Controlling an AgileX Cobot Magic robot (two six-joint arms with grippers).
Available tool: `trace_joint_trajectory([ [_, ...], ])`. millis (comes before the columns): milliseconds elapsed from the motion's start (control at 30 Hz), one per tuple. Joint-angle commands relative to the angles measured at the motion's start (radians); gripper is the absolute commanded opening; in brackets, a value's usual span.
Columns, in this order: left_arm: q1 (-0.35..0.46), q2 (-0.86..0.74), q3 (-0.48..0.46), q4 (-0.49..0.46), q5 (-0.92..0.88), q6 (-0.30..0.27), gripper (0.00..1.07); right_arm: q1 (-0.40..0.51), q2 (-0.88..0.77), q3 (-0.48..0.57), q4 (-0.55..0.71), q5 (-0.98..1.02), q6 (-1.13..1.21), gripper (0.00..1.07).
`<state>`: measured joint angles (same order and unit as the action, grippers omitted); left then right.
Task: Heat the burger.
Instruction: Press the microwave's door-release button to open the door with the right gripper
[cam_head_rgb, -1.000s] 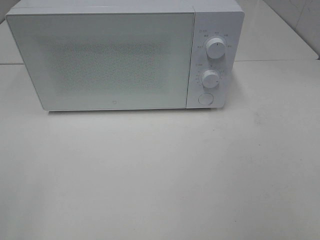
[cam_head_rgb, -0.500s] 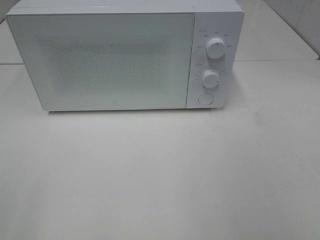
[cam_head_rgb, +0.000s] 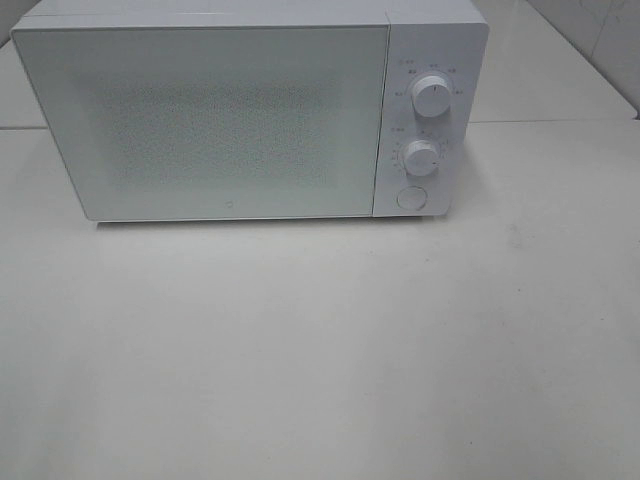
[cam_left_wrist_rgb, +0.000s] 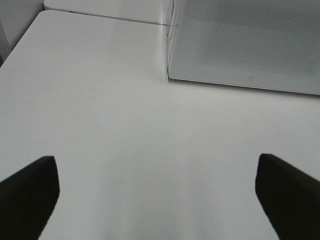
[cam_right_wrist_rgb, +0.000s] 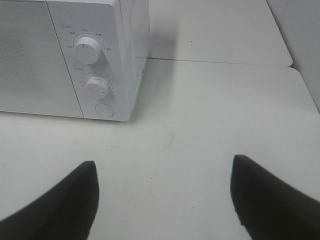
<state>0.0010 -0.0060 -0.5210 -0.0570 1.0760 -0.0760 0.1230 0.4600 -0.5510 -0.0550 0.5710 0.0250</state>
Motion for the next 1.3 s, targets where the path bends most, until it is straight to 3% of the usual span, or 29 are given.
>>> trace_joint_trajectory([
  [33,0.0,-0.004,0.0,-0.001,-0.008,0.002,1.0,-0.005,0.08,-0.006,-0.005,-0.083,0.007,0.74],
  [533,0.0,-0.004,0.0,-0.001,-0.008,0.002,1.0,-0.005,0.394,-0.006,0.026,-0.336,0.021,0.74],
  [700,0.0,-0.004,0.0,-0.001,-0.008,0.002,1.0,-0.005,0.51,0.048,0.026,-0.571,0.02,0.74],
  [800,0.0,-0.004,0.0,-0.001,-0.008,0.002,1.0,-0.005,0.523,0.061,0.026,-0.609,0.016,0.74],
  [867,0.0,-0.004,0.0,-0.001,-0.008,0.002,1.0,-0.005,0.578,0.112,0.026,-0.752,-0.018,0.74],
  [1100,0.0,-0.004,0.0,-0.001,-0.008,0.002,1.0,-0.005,0.668,0.179,0.03,-0.96,-0.142,0.74],
  [1300,0.0,-0.004,0.0,-0.001,-0.008,0.002,1.0,-0.003,0.781,0.246,0.126,-1.227,-0.177,0.74],
])
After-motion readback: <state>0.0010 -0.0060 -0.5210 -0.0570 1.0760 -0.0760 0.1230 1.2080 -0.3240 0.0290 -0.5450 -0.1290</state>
